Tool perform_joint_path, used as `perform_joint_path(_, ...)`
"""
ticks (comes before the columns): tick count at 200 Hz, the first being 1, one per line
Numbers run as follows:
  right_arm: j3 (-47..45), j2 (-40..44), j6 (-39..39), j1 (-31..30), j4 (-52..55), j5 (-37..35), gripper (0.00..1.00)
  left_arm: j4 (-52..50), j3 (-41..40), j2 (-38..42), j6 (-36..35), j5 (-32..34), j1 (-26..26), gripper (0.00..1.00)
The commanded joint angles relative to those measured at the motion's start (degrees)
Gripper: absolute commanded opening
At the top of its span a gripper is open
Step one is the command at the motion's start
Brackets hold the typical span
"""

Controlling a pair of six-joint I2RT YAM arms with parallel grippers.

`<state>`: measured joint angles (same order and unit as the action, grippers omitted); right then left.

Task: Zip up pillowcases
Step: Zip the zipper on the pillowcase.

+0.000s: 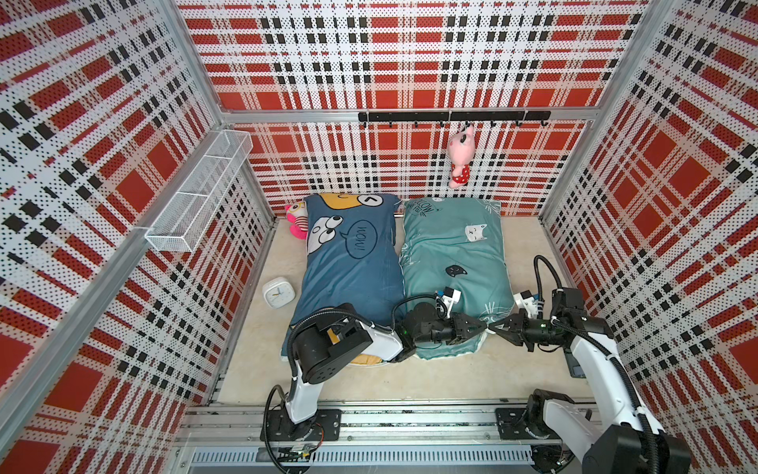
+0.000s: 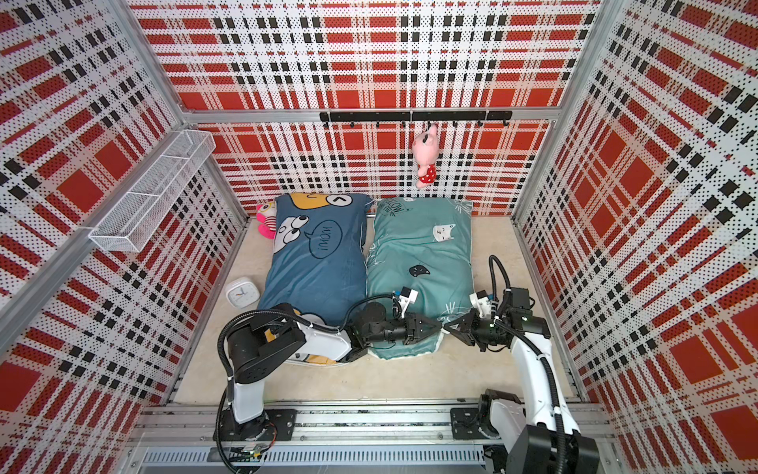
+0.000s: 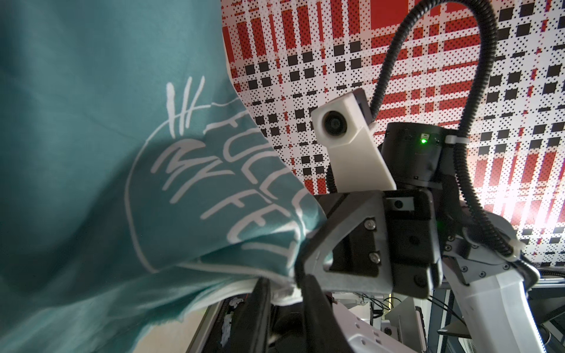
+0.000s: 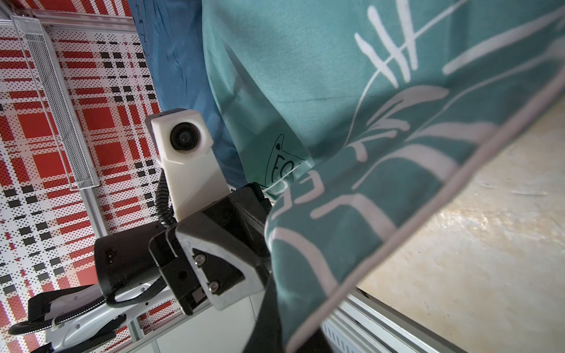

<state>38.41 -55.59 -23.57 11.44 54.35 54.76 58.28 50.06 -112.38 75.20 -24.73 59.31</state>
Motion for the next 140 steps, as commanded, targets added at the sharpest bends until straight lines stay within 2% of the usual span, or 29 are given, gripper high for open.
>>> perform_joint_path(1, 1.14, 0.7, 1.4, 0.22, 1.54, -0.09, 0.0, 1.92, -0.68, 0.54, -0.38, 0.47, 0.06, 0.22)
perform_joint_path(57, 1.23, 0.66, 1.22, 0.2, 1.23, -0.27, 0.0, 2.01, -0.51, 0.23, -0.31, 0.03, 0.28, 0.13)
perform_joint_path(140, 1.62, 1.18, 0.66, 0.24, 1.1, 0.52, 0.0, 2.1, -0.14, -0.47, -0.31, -0.24, 0.54, 0.08)
